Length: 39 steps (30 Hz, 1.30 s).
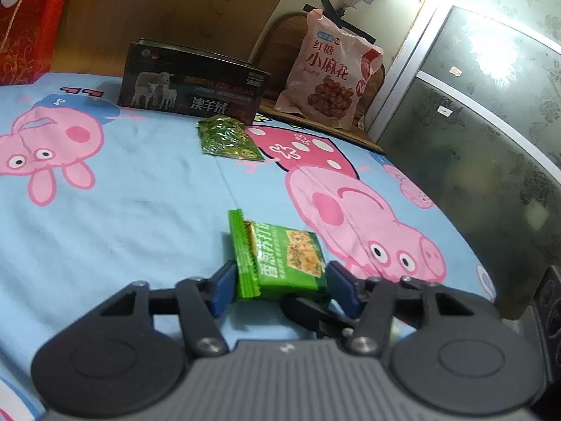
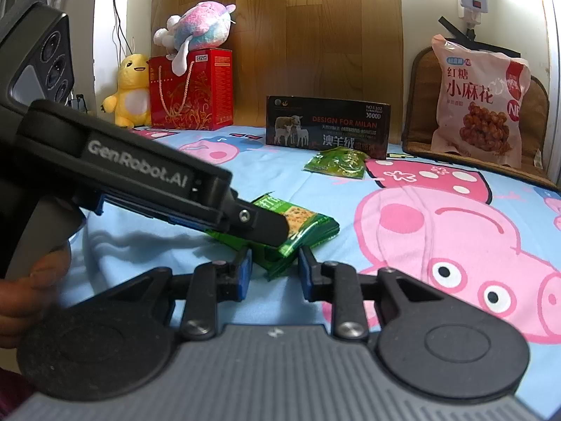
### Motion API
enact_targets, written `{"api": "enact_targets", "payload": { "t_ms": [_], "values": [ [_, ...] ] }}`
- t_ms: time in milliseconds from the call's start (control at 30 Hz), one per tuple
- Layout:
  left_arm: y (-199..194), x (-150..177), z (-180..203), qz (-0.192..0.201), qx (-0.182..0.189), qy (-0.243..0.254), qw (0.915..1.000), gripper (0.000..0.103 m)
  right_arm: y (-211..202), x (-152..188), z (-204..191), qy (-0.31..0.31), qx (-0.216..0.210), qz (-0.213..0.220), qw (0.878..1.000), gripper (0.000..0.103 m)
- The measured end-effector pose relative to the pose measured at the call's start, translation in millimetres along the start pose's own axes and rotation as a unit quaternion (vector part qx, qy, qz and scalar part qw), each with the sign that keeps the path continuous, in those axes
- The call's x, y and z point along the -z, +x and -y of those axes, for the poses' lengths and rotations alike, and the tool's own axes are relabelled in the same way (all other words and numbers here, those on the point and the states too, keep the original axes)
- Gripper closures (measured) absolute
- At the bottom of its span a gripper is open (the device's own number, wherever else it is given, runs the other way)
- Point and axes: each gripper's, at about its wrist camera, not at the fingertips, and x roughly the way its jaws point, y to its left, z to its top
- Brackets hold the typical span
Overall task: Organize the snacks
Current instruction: 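Lift the biscuit packet with the left tool and carry it over the box, then lower the biscuit packet into the black box and open the left tool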
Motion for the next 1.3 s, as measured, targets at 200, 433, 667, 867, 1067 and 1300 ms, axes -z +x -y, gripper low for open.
{"api": "enact_targets", "payload": {
  "t_ms": [200, 433, 667, 867, 1067, 1300],
  "values": [
    [-5, -14, 2, 0.016, 0.012, 0.007, 0.9998, 0.057, -3, -13, 6, -0.002, 0.005, 0.018, 1.0, 0.072],
    [-2, -79, 0, 0.066, 0.007, 0.026, 0.9974, 0.056, 26, -70, 37, -0.002, -0.017, 0.052, 0.998, 0.072],
    [41, -190, -14, 0.121, -0.019, 0.033, 0.992, 0.047, 103, -158, 91, 0.032, -0.016, 0.08, 0.996, 0.069],
    [116, -222, -38, 0.077, -0.101, 0.037, 0.9911, 0.049, 170, -173, 107, 0.018, 0.052, 0.003, 0.998, 0.052],
    [61, -157, -54, 0.138, -0.062, 0.03, 0.988, 0.047, 114, -98, 100, 0.072, -0.004, 0.004, 0.997, 0.052],
    [79, -110, -69, 0.07, -0.062, 0.002, 0.9956, 0.047, 140, -87, 99, 0.097, -0.004, -0.072, 0.993, 0.04]
  ]
}}
